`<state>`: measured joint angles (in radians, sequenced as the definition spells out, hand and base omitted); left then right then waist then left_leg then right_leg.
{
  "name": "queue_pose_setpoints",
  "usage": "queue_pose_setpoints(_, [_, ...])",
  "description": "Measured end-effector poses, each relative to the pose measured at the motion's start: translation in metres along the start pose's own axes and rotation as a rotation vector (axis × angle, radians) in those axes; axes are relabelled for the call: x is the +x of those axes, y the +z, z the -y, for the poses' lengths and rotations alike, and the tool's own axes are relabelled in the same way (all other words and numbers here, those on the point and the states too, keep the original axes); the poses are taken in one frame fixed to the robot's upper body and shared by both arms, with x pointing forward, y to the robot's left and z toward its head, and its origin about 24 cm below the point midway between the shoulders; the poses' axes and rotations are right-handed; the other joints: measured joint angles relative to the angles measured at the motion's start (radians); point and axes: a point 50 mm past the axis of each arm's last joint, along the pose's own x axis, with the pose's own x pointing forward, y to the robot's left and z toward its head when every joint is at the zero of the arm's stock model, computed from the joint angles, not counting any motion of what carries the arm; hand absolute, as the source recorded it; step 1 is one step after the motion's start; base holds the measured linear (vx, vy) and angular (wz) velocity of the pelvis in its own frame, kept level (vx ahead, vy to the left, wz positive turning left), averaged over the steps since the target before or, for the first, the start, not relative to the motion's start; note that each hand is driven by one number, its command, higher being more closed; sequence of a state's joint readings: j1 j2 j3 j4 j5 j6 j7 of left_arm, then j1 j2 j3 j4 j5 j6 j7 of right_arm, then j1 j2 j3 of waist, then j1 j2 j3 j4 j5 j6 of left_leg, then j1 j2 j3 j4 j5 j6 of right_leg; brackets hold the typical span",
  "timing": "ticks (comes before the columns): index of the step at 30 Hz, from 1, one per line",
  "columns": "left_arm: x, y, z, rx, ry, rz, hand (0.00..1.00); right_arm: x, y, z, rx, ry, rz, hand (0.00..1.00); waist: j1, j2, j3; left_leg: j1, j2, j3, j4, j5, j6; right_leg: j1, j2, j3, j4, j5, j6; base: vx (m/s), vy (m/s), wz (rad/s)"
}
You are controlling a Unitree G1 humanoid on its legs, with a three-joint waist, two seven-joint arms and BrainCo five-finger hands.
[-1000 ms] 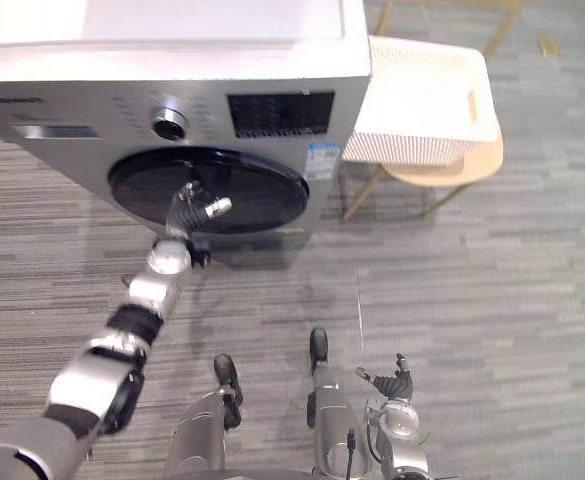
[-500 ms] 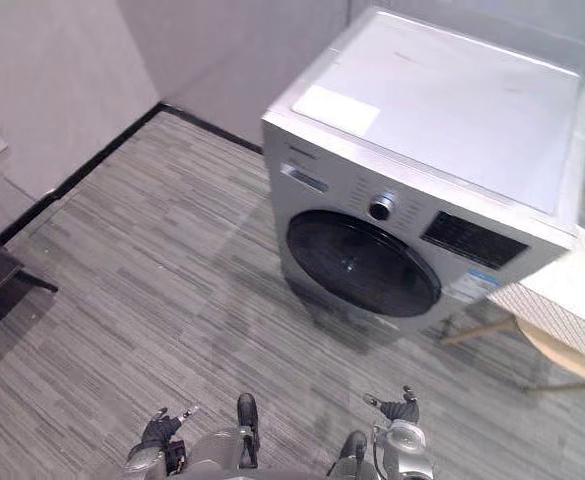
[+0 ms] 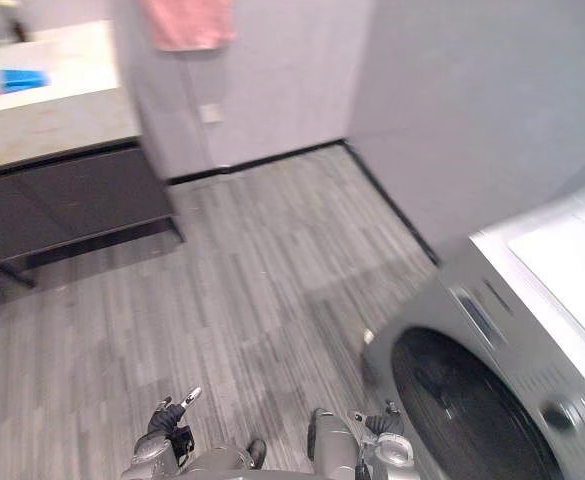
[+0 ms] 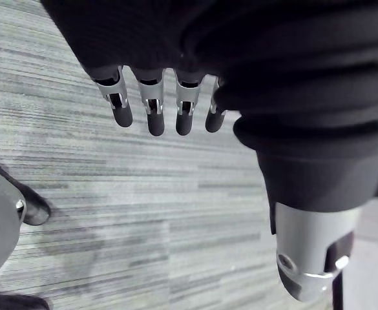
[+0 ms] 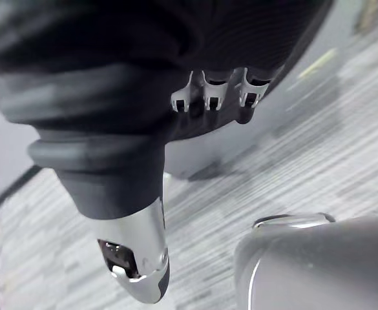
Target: Pick up the laundry basket with both hands and put the clothes into the washing machine.
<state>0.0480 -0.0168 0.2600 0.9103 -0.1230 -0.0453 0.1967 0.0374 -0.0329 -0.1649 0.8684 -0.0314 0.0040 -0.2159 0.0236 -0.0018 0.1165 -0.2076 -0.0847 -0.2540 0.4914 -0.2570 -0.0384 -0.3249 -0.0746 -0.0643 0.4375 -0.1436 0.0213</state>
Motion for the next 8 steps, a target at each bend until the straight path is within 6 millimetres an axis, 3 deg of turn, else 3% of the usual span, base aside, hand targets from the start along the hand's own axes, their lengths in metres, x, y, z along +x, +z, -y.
queue_pose_setpoints(2, [-0.001, -0.005, -0.009, -0.032, 0.034, -0.017, 0.0, 0.002, 0.011, -0.003, -0.001, 0.012, 0.035, 0.0, 0.005, 0.007, 0.008, -0.004, 0.079, 0.174, 0.035, 0.012, -0.02, 0.057, 0.018, -0.035, -0.035, -0.004, -0.024, 0.27, -0.178, 0.64])
queue_pose_setpoints(3, [-0.002, -0.011, -0.016, -0.041, 0.056, -0.034, 0.0, 0.001, 0.014, -0.006, 0.009, 0.018, 0.046, 0.0, 0.017, 0.012, 0.009, 0.018, 0.163, 0.343, 0.049, 0.001, -0.028, 0.126, 0.032, -0.064, -0.072, -0.004, -0.039, 0.26, -0.188, 0.49])
queue_pose_setpoints(5, [-0.004, -0.014, -0.013, -0.029, 0.045, -0.041, 0.0, 0.002, 0.016, -0.003, 0.018, 0.007, 0.053, 0.0, 0.014, 0.006, 0.005, 0.041, 0.23, 0.487, 0.0, 0.003, -0.028, 0.175, 0.023, -0.115, -0.111, -0.003, -0.042, 0.18, -0.144, 0.66])
queue_pose_setpoints(7, [-0.003, -0.011, -0.006, -0.015, 0.026, -0.031, 0.0, 0.004, 0.02, 0.003, 0.031, -0.014, 0.059, 0.0, 0.014, 0.019, -0.005, 0.054, 0.258, 0.573, -0.14, 0.055, -0.034, 0.181, 0.019, -0.15, -0.138, -0.004, -0.041, 0.08, -0.037, 0.6])
queue_pose_setpoints(8, [-0.002, -0.008, -0.005, -0.007, 0.024, -0.025, 0.0, 0.005, 0.02, 0.007, 0.029, -0.024, 0.056, 0.0, 0.011, 0.022, -0.006, 0.054, 0.253, 0.575, -0.194, 0.103, -0.013, 0.178, 0.018, -0.158, -0.148, -0.006, -0.037, 0.04, 0.009, 0.31])
